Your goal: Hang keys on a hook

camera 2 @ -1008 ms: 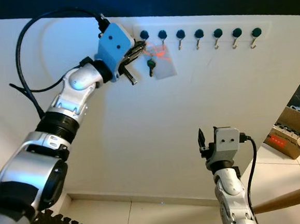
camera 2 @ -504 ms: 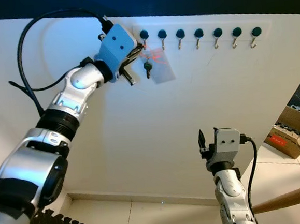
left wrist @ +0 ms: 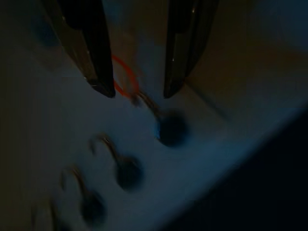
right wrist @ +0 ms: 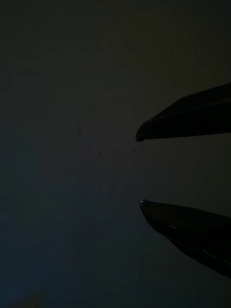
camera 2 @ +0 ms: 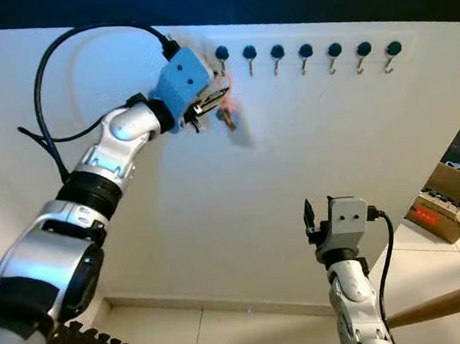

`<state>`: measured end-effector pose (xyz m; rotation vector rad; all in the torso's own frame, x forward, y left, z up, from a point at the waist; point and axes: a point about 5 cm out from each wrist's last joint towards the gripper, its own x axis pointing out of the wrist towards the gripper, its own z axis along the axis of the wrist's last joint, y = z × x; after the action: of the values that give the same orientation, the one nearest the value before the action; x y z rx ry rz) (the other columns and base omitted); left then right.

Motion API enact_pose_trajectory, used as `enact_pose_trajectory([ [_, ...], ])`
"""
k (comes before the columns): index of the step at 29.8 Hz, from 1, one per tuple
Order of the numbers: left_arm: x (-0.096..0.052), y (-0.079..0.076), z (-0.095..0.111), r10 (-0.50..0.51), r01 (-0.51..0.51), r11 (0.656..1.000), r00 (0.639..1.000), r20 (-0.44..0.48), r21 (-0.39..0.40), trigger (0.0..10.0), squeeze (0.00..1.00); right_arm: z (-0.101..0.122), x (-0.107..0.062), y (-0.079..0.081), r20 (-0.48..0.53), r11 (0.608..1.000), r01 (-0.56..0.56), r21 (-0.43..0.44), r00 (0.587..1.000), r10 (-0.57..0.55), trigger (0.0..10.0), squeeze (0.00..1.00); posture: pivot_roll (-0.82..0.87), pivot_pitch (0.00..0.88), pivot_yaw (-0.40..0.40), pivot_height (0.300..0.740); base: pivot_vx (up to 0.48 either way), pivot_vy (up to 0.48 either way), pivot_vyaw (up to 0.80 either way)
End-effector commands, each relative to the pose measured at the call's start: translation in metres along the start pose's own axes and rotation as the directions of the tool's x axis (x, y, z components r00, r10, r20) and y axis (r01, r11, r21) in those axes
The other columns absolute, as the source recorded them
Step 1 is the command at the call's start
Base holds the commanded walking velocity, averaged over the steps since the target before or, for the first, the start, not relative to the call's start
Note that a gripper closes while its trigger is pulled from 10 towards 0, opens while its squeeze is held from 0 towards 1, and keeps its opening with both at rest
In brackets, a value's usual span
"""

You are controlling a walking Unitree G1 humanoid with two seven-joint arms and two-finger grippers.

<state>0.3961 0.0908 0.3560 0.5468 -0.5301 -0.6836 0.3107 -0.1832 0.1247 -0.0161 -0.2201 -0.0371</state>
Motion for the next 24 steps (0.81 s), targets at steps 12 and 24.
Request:
enact_pose_trajectory([
  [12,-0.046,-0.03,0.005,-0.014,0.085,0.933,0.979,0.203,-0.35,10.0,0.0,-0.002,-0.002,-0.002,-0.012,1.0,0.0,-0.002,1.0,0.0,10.0,0.0,0.09,0.138,0.028,0.74,0.0,0.0,0.0],
  [24,-0.076,-0.072,-0.028,0.136,-0.157,0.953,0.986,-0.097,-0.259,10.0,0.0,0.021,0.005,0.0,0.065,0.998,-0.063,0.03,0.996,0.061,10.0,0.0,0.1,0.147,0.01,0.74,0.0,0.0,0.0],
])
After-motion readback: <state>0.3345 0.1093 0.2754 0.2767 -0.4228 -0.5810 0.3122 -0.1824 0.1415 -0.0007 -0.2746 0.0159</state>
